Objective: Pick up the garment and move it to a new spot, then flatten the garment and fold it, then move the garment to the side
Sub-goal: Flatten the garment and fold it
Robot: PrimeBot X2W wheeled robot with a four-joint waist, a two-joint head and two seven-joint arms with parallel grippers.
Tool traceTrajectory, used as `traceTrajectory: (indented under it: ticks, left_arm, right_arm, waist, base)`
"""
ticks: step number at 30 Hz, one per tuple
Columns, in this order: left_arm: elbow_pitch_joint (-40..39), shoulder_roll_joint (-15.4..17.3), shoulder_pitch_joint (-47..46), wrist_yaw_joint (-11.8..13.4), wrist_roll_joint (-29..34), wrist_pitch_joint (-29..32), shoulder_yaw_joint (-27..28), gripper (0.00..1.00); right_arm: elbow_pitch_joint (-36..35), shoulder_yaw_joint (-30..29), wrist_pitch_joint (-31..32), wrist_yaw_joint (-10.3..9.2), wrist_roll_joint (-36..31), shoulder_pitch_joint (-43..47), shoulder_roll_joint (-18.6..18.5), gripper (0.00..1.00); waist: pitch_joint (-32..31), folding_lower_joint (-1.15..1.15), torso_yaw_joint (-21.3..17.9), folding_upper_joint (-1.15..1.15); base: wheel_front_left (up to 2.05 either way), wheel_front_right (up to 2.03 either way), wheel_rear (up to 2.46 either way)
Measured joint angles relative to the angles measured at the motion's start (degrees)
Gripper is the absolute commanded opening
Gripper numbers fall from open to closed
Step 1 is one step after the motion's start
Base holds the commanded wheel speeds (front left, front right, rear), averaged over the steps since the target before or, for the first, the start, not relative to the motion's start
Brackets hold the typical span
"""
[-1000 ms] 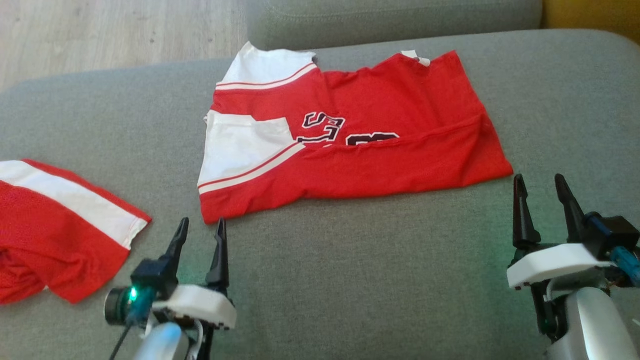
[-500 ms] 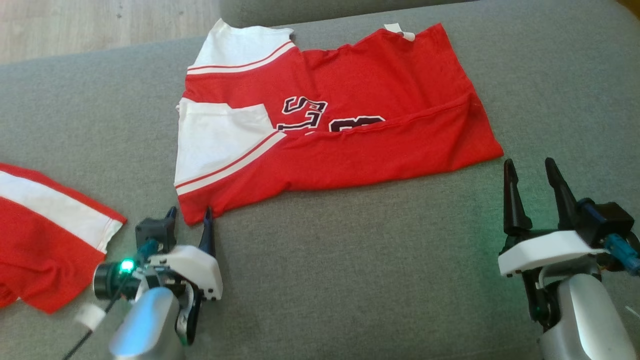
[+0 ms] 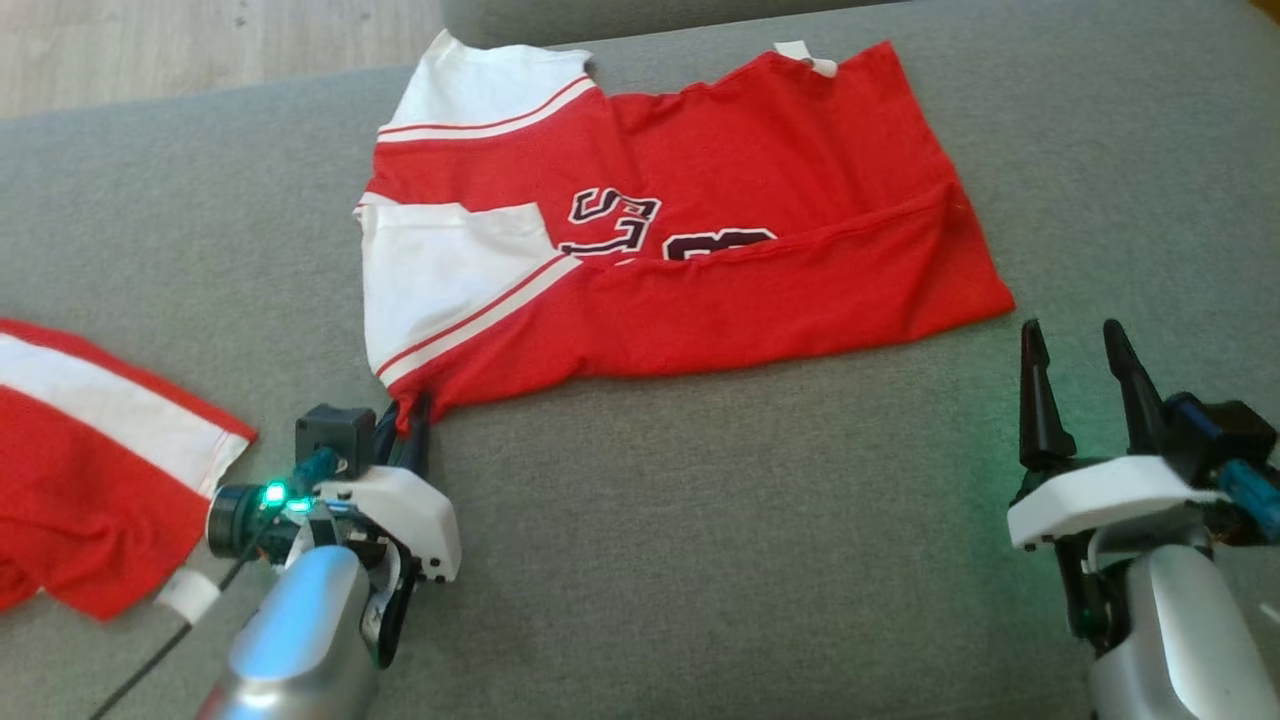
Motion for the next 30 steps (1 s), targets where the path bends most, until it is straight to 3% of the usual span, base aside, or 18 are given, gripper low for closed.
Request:
traceTrajectory:
  ticks: [6, 13, 26, 27, 28, 29, 30]
  left_arm:
    - [-4.5, 0.1, 0.7, 0.1, 0.8, -7.5, -0.6, 0.0]
    - [-11.2, 0.2, 0.7, 0.3, 2.5, -9.8, -1.8, 0.0]
    - [-15.8, 0.6, 0.8, 0.4, 3.1, -10.0, -3.2, 0.0]
    - [-15.8, 0.7, 0.8, 0.5, 3.1, -10.0, -3.2, 0.0]
    - [-15.9, 0.8, 0.8, 0.6, 3.1, -10.0, -3.3, 0.0]
    - [-15.9, 0.9, 0.8, 0.6, 3.1, -9.9, -3.4, 0.0]
    - [-15.9, 1.0, 0.8, 0.7, 3.1, -9.7, -3.5, 0.0]
  right_arm:
    - [5.4, -4.3, 5.4, 0.0, -2.0, -4.0, 0.1, 1.0]
    - [17.3, -10.9, 10.3, 0.0, -0.4, -11.6, 0.1, 1.0]
    - [38.9, -10.8, 8.1, 0.0, 2.3, -25.7, -0.6, 1.0]
    - [40.5, -10.5, 7.6, 0.0, 2.4, -26.8, -0.8, 0.72]
    - [42.0, -10.3, 7.2, 0.0, 2.4, -27.6, -0.9, 0.21]
    - [43.4, -10.1, 6.6, 0.0, 2.6, -28.3, -1.0, 0.0]
    - [44.7, -9.9, 5.8, 0.0, 2.7, -29.0, -1.2, 0.0]
  waist:
    - [0.1, 0.0, 1.9, 0.0]
    - [0.5, 0.0, 4.2, 0.0]
    - [2.7, 0.0, 5.7, 0.0]
    - [2.8, 0.0, 5.7, 0.0]
    - [2.9, 0.0, 5.8, 0.0]
    - [2.9, 0.0, 5.8, 0.0]
    - [2.9, 0.0, 5.8, 0.0]
  base:
    - [0.0, 0.0, 0.0]
    - [0.0, 0.0, 0.0]
    - [0.0, 0.0, 0.0]
    - [0.0, 0.0, 0.0]
    - [0.0, 0.0, 0.0]
    - [0.0, 0.0, 0.0]
    - [0.0, 0.0, 0.0]
